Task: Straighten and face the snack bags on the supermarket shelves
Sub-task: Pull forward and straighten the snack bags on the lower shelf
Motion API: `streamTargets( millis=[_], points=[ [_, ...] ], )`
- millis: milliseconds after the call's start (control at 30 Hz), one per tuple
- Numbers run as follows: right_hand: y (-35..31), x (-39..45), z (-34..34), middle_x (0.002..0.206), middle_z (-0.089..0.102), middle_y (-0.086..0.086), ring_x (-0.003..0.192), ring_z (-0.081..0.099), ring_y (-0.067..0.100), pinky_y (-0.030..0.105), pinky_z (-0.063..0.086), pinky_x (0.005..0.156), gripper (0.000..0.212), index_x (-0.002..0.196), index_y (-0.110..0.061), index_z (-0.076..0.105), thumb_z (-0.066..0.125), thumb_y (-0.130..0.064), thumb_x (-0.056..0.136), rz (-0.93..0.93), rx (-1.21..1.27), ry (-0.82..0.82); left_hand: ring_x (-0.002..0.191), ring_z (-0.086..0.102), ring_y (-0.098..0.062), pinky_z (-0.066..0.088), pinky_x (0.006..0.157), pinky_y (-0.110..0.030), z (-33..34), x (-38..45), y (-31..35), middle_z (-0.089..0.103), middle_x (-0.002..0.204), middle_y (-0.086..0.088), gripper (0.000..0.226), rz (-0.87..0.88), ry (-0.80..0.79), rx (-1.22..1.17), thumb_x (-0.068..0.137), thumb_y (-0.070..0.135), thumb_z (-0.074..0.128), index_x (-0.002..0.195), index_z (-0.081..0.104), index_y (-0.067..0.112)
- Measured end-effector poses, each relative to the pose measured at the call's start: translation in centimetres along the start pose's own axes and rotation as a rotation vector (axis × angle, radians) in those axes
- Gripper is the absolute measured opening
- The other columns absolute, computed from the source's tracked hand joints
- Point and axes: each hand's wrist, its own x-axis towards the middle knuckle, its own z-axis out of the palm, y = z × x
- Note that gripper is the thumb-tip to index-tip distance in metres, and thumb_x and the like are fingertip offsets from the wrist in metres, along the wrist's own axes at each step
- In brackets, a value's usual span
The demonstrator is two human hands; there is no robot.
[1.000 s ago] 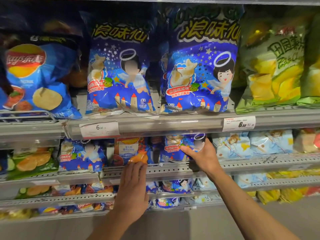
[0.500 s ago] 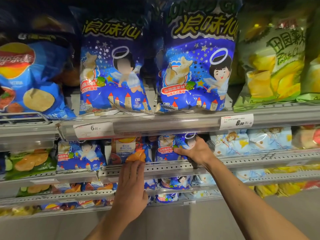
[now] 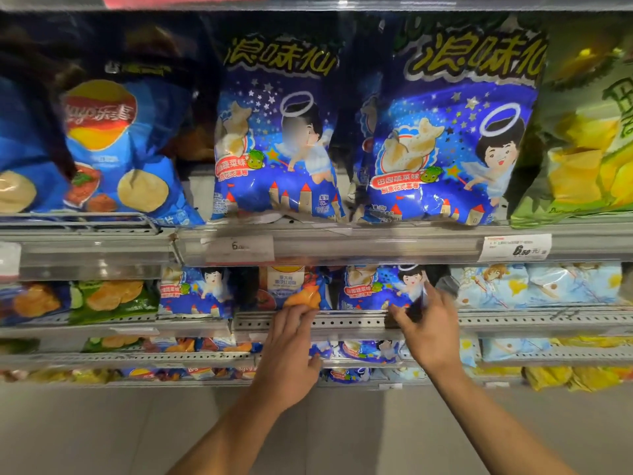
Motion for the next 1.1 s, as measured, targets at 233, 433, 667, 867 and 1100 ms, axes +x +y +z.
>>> streamTargets(
  millis=[233,433,667,867,1100],
  points=[
    [-5.0,-7.0,5.8,0.106,0.062,0.011,0.104,0.059,0.033,0.035,0.043,0.091,0.022,0.108,-0.006,0.066,0.074,-0.006,0.087,-0.088,0.147,0.23,0.123,0.05,-0.018,0.034,0.1,-0.007,-3.7,-2.3,-5.6,0.054,0.131,-0.001,0.043,-0.173,0.34,-0.218,0.086,0.005,0.066,0.127,0.06,0.015],
    [-12.0,-6.1,10.6,0.124,0.052,0.003,0.12,0.049,0.02,0.034,0.043,0.104,0.077,0.141,-0.009,0.047,0.083,-0.04,0.08,-0.095,0.264,0.03,0.128,0.037,-0.035,0.033,0.11,-0.043,-8.4,-1.9,-14.0,0.044,0.136,-0.021,0.064,-0.435,0.561,-0.29,0.083,0.02,0.076,0.134,0.045,-0.003],
    [-14.3,-2.0,13.0,0.131,0.052,0.007,0.127,0.051,0.025,0.05,0.046,0.108,0.103,0.134,-0.016,0.037,0.091,-0.058,0.057,0.081,0.226,-0.17,0.101,0.059,-0.007,0.031,0.094,0.001,-10.3,1.7,-19.3,0.065,0.108,0.002,0.045,-0.357,0.398,-0.421,0.073,0.034,0.085,0.108,0.064,0.014],
    [-14.2,-0.8,13.2,0.111,0.067,-0.005,0.105,0.066,0.017,0.048,0.055,0.099,0.094,0.117,-0.032,0.035,0.09,-0.065,0.048,0.142,0.219,-0.203,0.058,0.054,0.02,0.035,0.058,0.007,-9.8,3.4,-20.4,0.054,0.052,0.029,0.03,-0.446,0.288,-0.623,0.073,0.032,0.086,0.068,0.057,0.034],
    [-15.0,-1.0,12.8,0.121,0.067,0.0,0.114,0.064,0.024,0.052,0.054,0.099,0.12,0.128,-0.022,0.047,0.071,-0.087,0.031,0.194,0.169,-0.244,0.087,0.056,-0.012,0.043,0.085,-0.026,-10.1,3.7,-21.6,0.06,0.086,0.015,0.043,-0.52,0.111,-0.639,0.064,0.047,0.086,0.094,0.062,0.028]
  ],
)
